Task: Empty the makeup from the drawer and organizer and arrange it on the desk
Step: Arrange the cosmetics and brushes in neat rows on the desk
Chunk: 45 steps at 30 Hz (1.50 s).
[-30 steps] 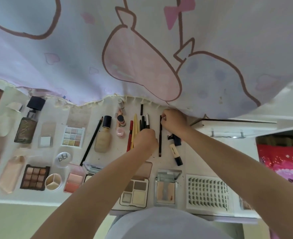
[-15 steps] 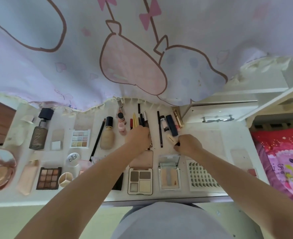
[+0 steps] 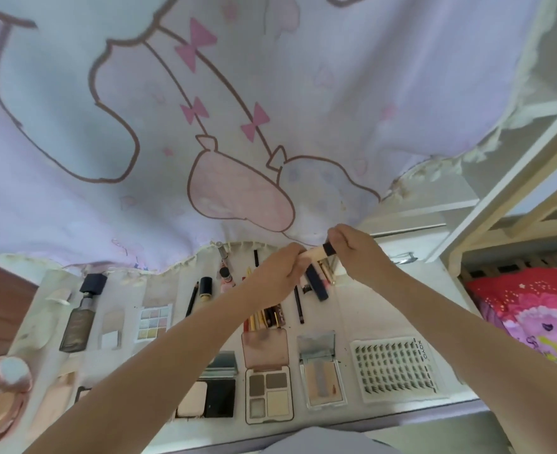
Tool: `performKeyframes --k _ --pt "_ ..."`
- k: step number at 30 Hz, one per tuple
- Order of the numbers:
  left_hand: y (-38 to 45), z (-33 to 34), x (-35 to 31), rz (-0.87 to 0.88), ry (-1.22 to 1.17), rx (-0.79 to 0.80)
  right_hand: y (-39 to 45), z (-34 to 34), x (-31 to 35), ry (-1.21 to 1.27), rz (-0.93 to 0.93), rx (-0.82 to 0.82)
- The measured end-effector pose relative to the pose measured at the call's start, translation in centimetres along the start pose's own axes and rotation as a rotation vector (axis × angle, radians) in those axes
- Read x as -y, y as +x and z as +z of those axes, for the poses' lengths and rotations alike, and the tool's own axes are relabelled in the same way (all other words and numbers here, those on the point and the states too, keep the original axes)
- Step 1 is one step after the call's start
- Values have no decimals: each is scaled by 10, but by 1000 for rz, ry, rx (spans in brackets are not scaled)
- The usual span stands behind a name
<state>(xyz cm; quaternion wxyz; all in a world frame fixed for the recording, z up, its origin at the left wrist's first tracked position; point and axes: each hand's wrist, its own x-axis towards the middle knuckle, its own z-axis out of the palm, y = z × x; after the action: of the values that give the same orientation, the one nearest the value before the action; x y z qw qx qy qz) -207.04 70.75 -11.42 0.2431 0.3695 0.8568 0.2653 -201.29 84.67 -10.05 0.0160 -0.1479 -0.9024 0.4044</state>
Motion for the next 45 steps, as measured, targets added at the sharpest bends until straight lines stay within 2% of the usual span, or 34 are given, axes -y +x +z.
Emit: performKeyframes --k 2,5,9,12,15,18,19,24,28,30,32,33,36,40,42,45 --pt "1 -2 -4 23 64 -120 7 2 9 112 100 -124" --pt "3 0 -10 -9 63 -247 18 6 16 228 196 -145" --pt "3 -4 -12 -77 99 -366 25 12 22 232 140 -169" --pt "1 -12 -16 -72 77 -371 24 14 22 222 61 -216" --pt "0 -17 -17 -166 -137 -316 17 16 18 162 -72 -243" --pt "-4 -19 -20 -346 -619 -190 12 14 15 46 -231 -205" --pt "-5 -20 -20 -358 -658 -156 12 13 14 47 -243 -174" --pt "-11 -36 -14 -177 -237 -176 13 -1 9 267 -108 129" --pt "-19 -44 -6 -81 -45 -94 10 -7 11 307 -143 133" --pt "-22 -45 -5 -69 -16 -115 9 -9 12 403 -172 126" --pt "-24 -45 -2 -91 -49 -168 9 -11 14 493 -126 169" --pt "-26 -44 -2 -99 -54 -183 9 -11 14 492 -93 206" --pt "-33 -38 -2 -65 34 -177 10 -9 14 270 -86 280" --pt "-39 -36 7 -61 32 -208 13 -5 15 384 -175 332" --pt "-44 -36 11 -52 62 -222 16 -1 23 398 -120 399" --pt "-52 -39 16 -37 58 -230 21 8 34 165 -93 389"
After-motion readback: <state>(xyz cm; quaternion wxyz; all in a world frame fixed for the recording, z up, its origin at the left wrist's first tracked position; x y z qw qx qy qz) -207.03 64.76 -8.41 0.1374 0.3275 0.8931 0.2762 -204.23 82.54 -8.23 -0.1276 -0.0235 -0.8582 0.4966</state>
